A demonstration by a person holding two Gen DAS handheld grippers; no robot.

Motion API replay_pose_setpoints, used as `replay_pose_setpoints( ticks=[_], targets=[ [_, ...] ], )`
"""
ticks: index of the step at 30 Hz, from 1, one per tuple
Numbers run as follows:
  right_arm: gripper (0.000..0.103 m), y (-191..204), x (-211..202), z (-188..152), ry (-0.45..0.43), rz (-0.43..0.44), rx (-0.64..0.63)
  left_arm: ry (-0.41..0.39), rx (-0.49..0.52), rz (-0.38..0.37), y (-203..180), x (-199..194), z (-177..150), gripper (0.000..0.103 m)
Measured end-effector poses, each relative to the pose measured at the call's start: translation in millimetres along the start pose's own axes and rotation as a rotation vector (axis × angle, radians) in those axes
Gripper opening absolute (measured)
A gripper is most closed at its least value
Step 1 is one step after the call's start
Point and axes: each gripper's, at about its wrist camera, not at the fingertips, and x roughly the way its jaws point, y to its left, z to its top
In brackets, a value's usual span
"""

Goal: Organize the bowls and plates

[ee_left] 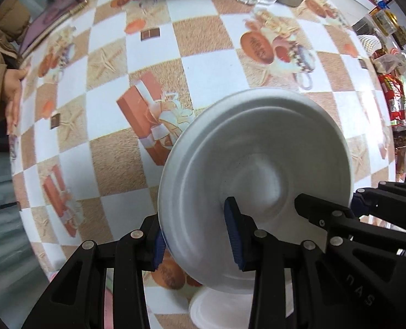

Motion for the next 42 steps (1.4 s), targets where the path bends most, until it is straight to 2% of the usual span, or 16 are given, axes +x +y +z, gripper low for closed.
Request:
replay_pose_setpoints(
  ticks=[7, 11, 16, 31, 42],
  targets=[
    [0.019, 6.0, -13.9, -29.0, -0.003, -0.008, -0.017, -0.022, 0.03, 0.011, -4.2, -26.5, -36.9, 0.041],
    [0.019, -2.1, -31.5, -50.5, -0.009, -0.026, -0.024, -0.027, 0.025, 0.003, -8.8, -34.1, -64.1, 0.041],
    [0.02, 7.3, -32.4, -72.4, -0.002, -0.05, -0.032, -0.022, 0.03, -0.013, -10.2, -37.3, -89.3, 0.041],
    [0.021, 17.5, -25.9, -111.9, -0.002, -0.063, -0.02, -0.029, 0.086, -0.015, -9.9, -40.4, -132.1, 0.041],
    [0.021, 16.9, -8.9, -125.1, 0.032, -0.07, 0.006, 0.028, 0.099, -0.053, -12.6, -19.4, -154.3, 0.042]
  ],
)
